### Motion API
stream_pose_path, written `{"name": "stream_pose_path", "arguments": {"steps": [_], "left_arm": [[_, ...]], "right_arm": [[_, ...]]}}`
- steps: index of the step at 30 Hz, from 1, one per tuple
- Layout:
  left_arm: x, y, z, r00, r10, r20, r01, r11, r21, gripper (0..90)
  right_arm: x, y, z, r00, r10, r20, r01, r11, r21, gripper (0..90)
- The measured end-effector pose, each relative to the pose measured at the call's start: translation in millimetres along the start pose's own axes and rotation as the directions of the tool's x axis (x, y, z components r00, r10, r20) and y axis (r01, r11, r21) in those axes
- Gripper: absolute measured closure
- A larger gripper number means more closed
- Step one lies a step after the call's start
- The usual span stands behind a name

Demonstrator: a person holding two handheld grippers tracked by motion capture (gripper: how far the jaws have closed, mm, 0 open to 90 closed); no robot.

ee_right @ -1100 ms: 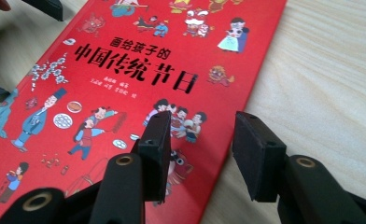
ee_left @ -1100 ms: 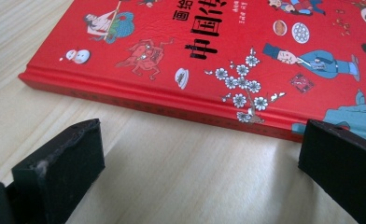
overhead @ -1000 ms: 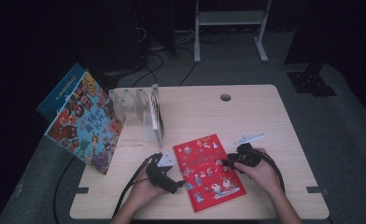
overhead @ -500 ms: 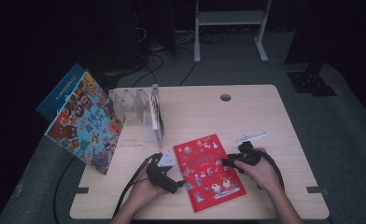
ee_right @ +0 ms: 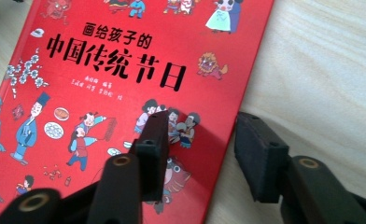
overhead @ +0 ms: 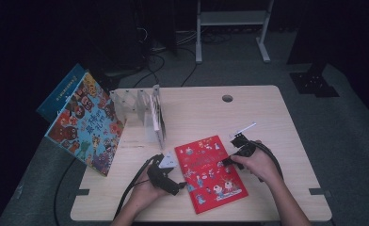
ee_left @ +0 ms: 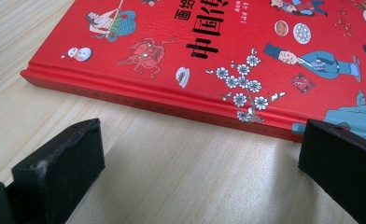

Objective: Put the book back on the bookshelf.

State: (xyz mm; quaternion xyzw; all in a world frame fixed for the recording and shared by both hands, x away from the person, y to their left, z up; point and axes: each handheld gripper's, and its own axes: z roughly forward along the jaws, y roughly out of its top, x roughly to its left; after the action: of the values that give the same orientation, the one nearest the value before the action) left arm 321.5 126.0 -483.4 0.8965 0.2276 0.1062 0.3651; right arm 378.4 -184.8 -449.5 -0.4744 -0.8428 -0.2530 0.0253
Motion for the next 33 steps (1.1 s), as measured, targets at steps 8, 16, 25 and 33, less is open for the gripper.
{"name": "stream_pose_path", "arguments": {"steps": [8, 16, 25, 33], "left_arm": [[0.2, 0.1, 0.1, 1.0000, 0.002, 0.002, -0.002, 1.0000, 0.000, 0.0], [0.6, 0.3, 0.3, 1.0000, 0.003, 0.006, -0.003, 1.0000, 0.000, 0.0], [1.1, 0.4, 0.4, 0.9999, 0.006, 0.009, -0.006, 1.0000, 0.000, 0.0], [1.1, 0.3, 0.6, 0.9999, 0.007, 0.008, -0.007, 1.0000, -0.005, 0.0]], "right_arm": [[-6.2, 11.8, 2.4, 0.9963, 0.074, -0.044, -0.071, 0.995, 0.076, 58.2], [-4.6, 17.7, 2.0, 0.9976, 0.062, -0.029, -0.059, 0.992, 0.115, 60.1], [-7.1, 17.9, -12.6, 0.9956, 0.060, -0.072, -0.055, 0.996, 0.076, 65.1], [4.2, 26.9, -37.1, 0.9961, 0.016, -0.086, -0.012, 0.999, 0.053, 65.3]]}}
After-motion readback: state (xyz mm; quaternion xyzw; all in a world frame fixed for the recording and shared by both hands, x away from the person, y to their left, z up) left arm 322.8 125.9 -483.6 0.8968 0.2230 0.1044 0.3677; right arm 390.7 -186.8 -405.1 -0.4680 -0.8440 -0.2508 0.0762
